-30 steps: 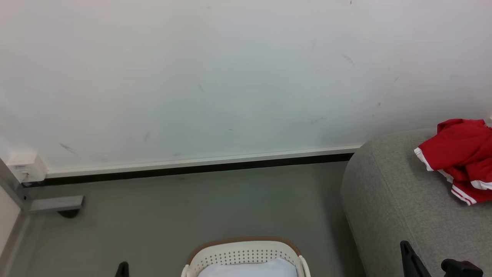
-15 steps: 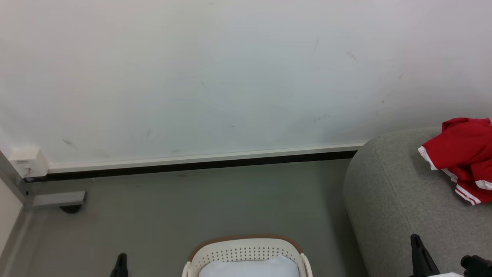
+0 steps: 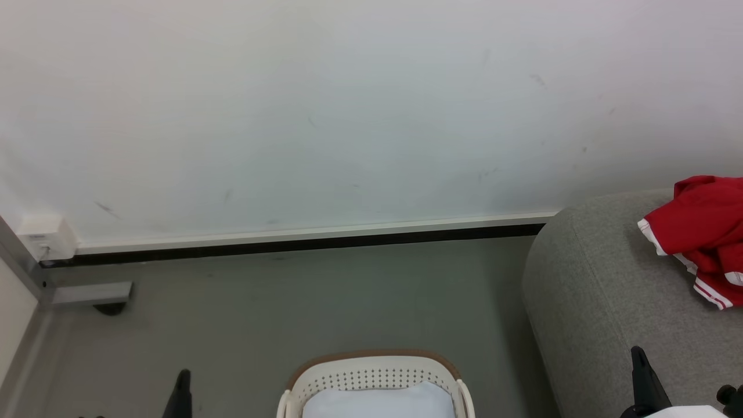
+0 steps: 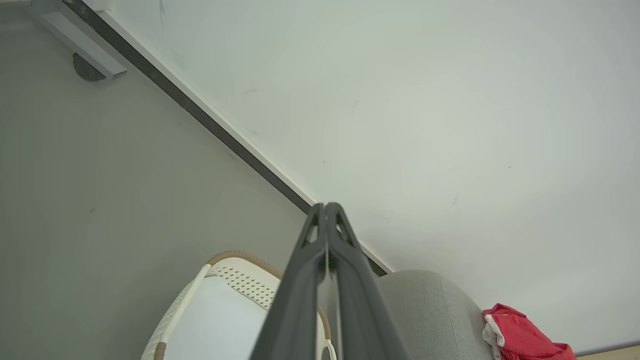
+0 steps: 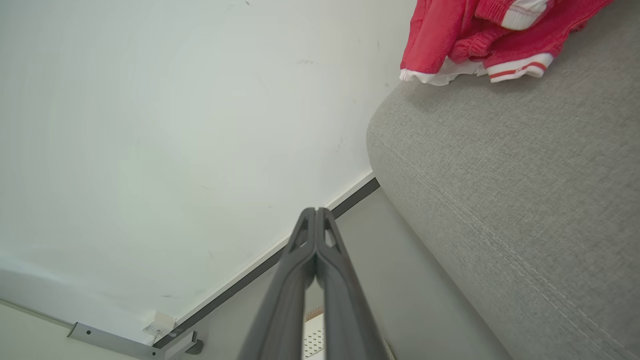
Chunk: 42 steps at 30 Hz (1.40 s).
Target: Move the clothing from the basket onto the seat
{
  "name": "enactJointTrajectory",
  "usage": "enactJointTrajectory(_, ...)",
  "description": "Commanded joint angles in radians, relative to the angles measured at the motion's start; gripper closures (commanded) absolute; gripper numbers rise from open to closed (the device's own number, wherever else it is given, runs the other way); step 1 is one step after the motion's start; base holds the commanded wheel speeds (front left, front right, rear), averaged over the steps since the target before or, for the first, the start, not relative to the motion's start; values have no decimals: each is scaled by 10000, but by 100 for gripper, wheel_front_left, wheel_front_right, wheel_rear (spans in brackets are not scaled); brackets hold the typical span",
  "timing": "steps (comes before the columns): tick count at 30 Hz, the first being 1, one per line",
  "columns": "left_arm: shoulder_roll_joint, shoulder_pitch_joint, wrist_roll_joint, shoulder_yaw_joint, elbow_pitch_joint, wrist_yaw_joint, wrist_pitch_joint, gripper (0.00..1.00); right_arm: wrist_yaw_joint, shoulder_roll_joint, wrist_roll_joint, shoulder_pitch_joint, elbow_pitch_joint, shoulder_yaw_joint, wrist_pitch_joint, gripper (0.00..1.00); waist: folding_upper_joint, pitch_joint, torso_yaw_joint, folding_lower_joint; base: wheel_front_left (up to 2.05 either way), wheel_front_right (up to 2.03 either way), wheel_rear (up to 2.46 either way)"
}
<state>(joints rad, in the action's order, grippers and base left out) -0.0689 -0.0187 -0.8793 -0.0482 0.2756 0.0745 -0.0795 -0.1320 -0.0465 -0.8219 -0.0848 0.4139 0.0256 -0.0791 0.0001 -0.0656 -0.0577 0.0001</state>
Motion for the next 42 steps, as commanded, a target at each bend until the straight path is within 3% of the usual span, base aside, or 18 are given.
enactJointTrajectory(1,-18,264,-318,-56,-156,74,62,100,7,-44,-346,-239,-225,63,83,100,-1,11,10,0,0,0,0)
enactJointTrajectory(42,97,908,-4511,-435,-251,383,1199,100,16,-54,-4858,-272,-1136,576,1201,100,-1,354,298,-1,0,0,0)
